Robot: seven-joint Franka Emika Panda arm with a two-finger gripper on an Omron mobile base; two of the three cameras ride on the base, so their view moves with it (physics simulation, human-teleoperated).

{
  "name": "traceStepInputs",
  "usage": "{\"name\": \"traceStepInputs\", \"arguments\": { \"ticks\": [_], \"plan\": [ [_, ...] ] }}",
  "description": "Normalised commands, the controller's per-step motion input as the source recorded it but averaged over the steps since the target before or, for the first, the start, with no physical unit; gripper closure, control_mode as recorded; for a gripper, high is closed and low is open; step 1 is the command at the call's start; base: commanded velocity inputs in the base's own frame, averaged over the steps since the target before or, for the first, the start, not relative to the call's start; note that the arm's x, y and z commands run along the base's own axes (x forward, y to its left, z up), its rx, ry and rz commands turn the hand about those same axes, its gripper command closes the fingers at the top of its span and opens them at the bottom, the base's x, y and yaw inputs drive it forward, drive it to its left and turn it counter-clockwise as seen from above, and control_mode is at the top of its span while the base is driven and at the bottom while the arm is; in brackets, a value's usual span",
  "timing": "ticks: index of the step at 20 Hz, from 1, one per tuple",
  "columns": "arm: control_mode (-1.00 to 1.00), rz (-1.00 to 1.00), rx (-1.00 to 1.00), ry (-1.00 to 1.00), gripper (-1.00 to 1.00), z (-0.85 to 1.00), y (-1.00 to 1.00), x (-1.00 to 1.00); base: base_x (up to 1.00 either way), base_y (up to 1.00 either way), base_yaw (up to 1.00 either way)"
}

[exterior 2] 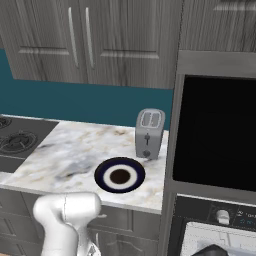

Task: Place the sweet potato on the bottom rack of the oven.

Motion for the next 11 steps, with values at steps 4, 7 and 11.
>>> {"name": "traceStepInputs", "arguments": {
  "ticks": [4, 7, 11],
  "plan": [
    [-1.00, 0.00, -0.03, -0.10, -1.00, 0.15, 1.00, -0.54, 0.00, 0.00, 0.00],
    [-1.00, 0.01, -0.05, -0.20, -1.00, 0.55, 1.00, -0.15, 0.00, 0.00, 0.00],
    [-1.00, 0.00, -0.12, -0.18, -1.00, 0.92, 1.00, -0.07, 0.00, 0.00, 0.00]
  ]
}}
